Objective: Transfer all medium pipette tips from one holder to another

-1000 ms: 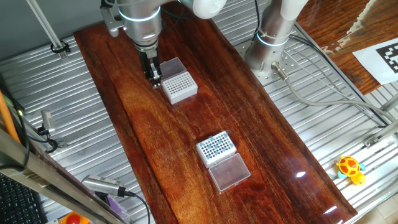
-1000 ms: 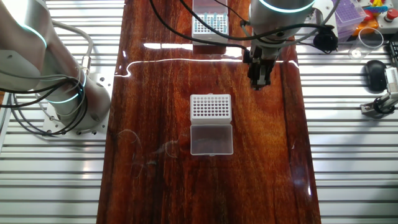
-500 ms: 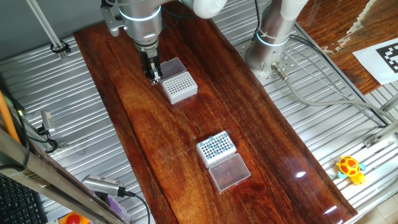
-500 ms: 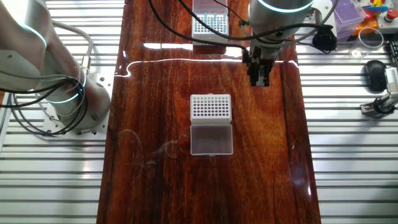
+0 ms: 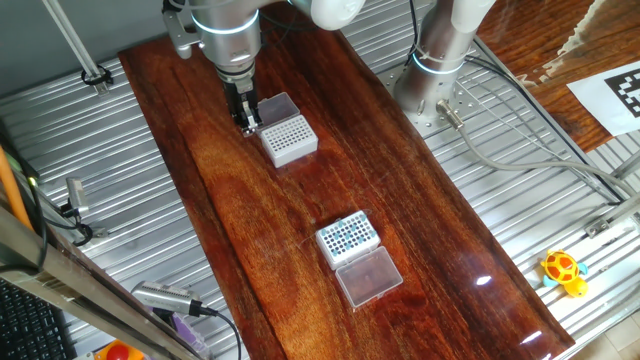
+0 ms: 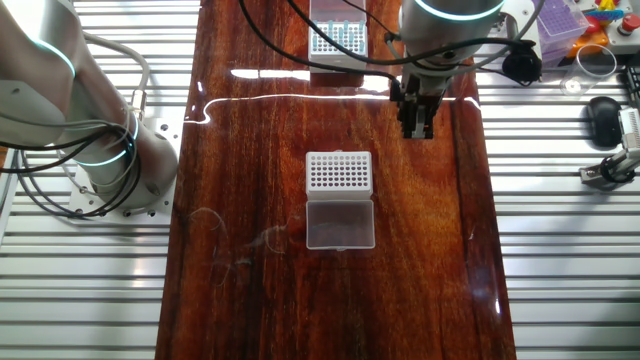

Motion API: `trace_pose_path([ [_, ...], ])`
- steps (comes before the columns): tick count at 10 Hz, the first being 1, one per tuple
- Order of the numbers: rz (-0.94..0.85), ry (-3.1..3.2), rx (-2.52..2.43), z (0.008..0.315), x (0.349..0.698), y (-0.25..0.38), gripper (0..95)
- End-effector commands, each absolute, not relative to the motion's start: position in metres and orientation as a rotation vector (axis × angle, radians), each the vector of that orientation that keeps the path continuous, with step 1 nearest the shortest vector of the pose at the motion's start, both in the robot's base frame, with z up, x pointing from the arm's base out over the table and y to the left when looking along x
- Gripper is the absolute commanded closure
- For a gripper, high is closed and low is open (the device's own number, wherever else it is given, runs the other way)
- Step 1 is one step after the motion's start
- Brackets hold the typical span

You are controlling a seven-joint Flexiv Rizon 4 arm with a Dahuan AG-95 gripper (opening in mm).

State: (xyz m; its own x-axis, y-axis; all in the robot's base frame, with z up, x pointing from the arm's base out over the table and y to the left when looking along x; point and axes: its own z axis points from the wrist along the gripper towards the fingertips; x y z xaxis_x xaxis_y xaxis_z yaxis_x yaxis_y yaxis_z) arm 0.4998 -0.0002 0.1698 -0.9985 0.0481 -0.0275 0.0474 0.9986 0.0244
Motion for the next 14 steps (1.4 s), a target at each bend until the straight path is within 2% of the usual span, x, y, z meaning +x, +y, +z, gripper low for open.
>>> trace_pose_path([
  [1,0.036,3.114,0.074,0.1700,0.5000,0.0000,95.0],
  [14,0.033,3.115,-0.022,0.1696,0.4989,0.0001,95.0],
])
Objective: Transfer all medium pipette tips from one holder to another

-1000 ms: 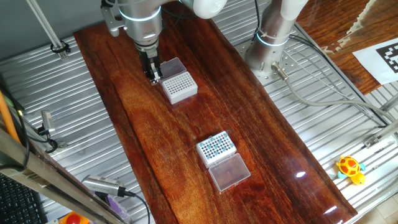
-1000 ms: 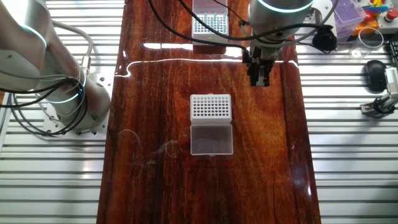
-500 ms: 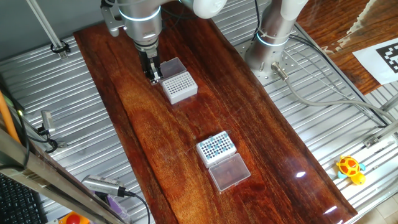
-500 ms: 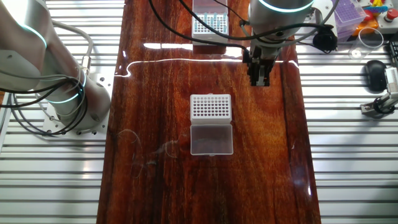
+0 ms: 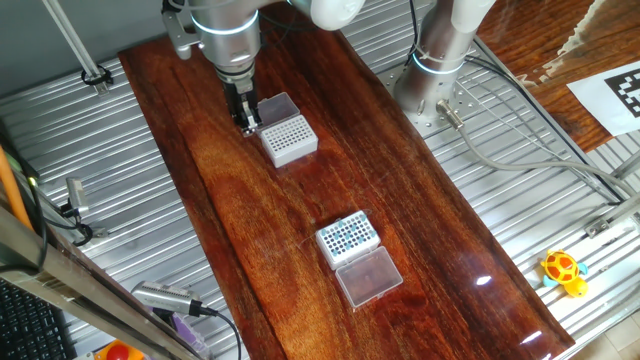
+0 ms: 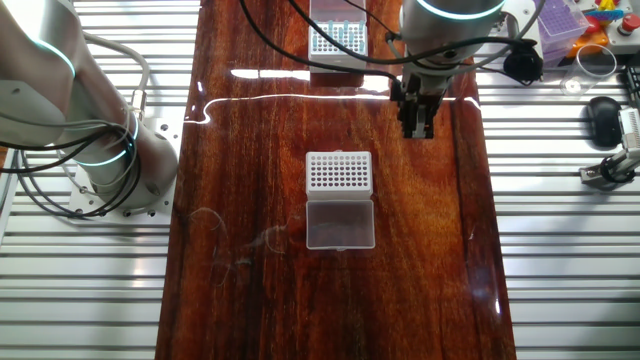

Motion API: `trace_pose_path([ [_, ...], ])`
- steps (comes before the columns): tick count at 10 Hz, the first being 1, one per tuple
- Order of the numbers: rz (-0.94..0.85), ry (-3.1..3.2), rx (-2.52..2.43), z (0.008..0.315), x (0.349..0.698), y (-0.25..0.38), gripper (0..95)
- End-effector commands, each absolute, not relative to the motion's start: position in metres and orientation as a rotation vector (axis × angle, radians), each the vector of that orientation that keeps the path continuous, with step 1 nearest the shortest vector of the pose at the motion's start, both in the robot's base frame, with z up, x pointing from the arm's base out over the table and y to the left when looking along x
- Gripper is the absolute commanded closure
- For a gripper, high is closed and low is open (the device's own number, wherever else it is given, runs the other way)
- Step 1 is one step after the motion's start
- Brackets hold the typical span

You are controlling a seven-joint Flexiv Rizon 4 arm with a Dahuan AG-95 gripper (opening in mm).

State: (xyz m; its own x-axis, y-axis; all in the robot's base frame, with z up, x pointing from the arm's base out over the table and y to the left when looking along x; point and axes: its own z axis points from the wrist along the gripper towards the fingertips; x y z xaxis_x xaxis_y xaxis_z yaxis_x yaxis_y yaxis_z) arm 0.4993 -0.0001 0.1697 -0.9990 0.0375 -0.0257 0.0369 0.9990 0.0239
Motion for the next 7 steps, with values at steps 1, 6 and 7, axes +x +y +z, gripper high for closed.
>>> trace_pose_path([
  [1,0.032,3.113,-0.099,0.1694,0.4983,0.0001,95.0],
  [6,0.027,3.104,-0.234,0.1698,0.4970,0.0004,95.0],
  [7,0.028,3.105,-0.226,0.1698,0.4970,0.0004,95.0],
])
